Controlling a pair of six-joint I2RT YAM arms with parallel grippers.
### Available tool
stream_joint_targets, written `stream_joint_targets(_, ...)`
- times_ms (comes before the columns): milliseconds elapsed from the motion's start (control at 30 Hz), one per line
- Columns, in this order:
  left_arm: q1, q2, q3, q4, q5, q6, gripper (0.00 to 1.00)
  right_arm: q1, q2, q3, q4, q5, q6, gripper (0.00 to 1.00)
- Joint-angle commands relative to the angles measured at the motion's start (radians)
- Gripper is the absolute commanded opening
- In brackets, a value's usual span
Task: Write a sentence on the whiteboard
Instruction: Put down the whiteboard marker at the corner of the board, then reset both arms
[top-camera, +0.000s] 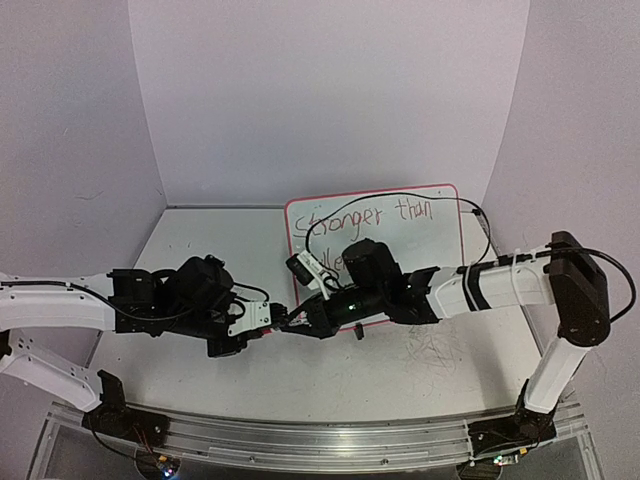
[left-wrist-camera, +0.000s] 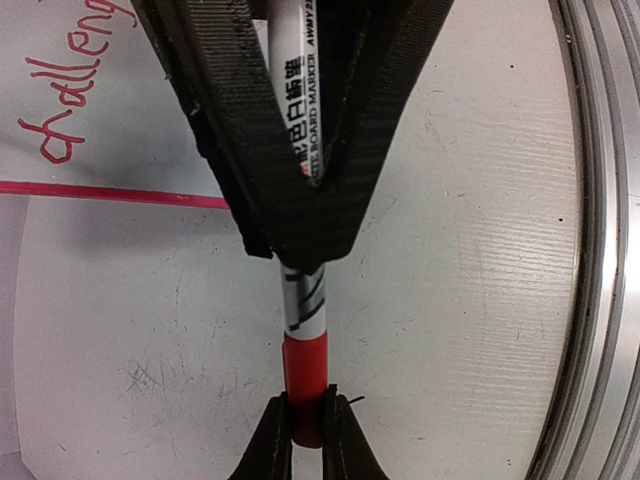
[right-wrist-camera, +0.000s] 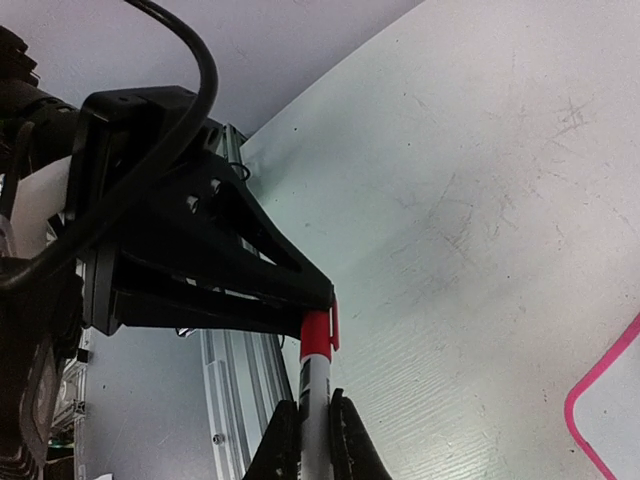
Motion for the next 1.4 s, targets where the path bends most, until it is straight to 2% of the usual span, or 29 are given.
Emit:
stream_joint_targets(0,-0.032,-0.049,0.120,0.240,0.053,-0.033,0.19,0.043,-0.017,-0.062,0.099,0.104,-0.028,0.00)
stream_joint_targets(33,-0.032,-0.053,0.137,0.209,0.036,-0.049,0.32,0.046,-0.008,-0.072,0.100,0.119,-0.043,0.00)
stream_joint_targets(67,-0.032,-0.067,0.148,0.191,0.024,-0.062,0.41,0.052,0.002,-0.080,0.106,0.131,-0.058,0.00)
stream_joint_targets(167,-0.032,-0.123,0.169,0.164,0.006,-0.114,0.58,0.087,0.047,-0.071,0.147,0.191,-0.100,0.02)
stream_joint_targets(267,-0.031,-0.187,0.180,0.161,-0.023,-0.193,0.70,0.110,0.132,-0.021,0.197,0.259,-0.079,0.02)
stream_joint_targets(400,-0.030,-0.250,0.187,0.164,-0.062,-0.320,0.80,0.135,0.236,0.050,0.270,0.339,-0.049,0.07)
stream_joint_targets(467,-0.030,-0.280,0.190,0.165,-0.100,-0.376,0.82,0.149,0.282,0.082,0.273,0.387,-0.037,0.12)
stream_joint_targets(567,-0.031,-0.326,0.191,0.168,-0.153,-0.428,0.85,0.156,0.302,0.083,0.272,0.442,-0.013,0.25)
stream_joint_targets(700,-0.031,-0.360,0.216,0.188,-0.240,-0.478,0.87,0.156,0.232,0.022,0.242,0.535,-0.008,0.44)
stream_joint_targets(900,-0.031,-0.322,0.312,0.226,-0.368,-0.554,0.89,0.153,-0.102,-0.076,0.038,0.777,-0.009,0.67)
stream_joint_targets(967,-0.031,-0.302,0.354,0.239,-0.405,-0.568,0.89,0.149,-0.224,-0.069,-0.094,0.897,-0.015,0.81)
stream_joint_targets(1100,-0.031,-0.258,0.438,0.272,-0.513,-0.569,0.91,0.132,-0.467,-0.011,-0.313,1.126,-0.069,0.97)
stream_joint_targets(1200,-0.031,-0.235,0.493,0.310,-0.547,-0.527,0.92,0.129,-0.602,0.048,-0.366,1.264,-0.167,0.98)
stream_joint_targets(1367,-0.030,-0.204,0.575,0.353,-0.552,-0.450,0.93,0.129,-0.678,0.201,-0.371,1.520,-0.347,0.98)
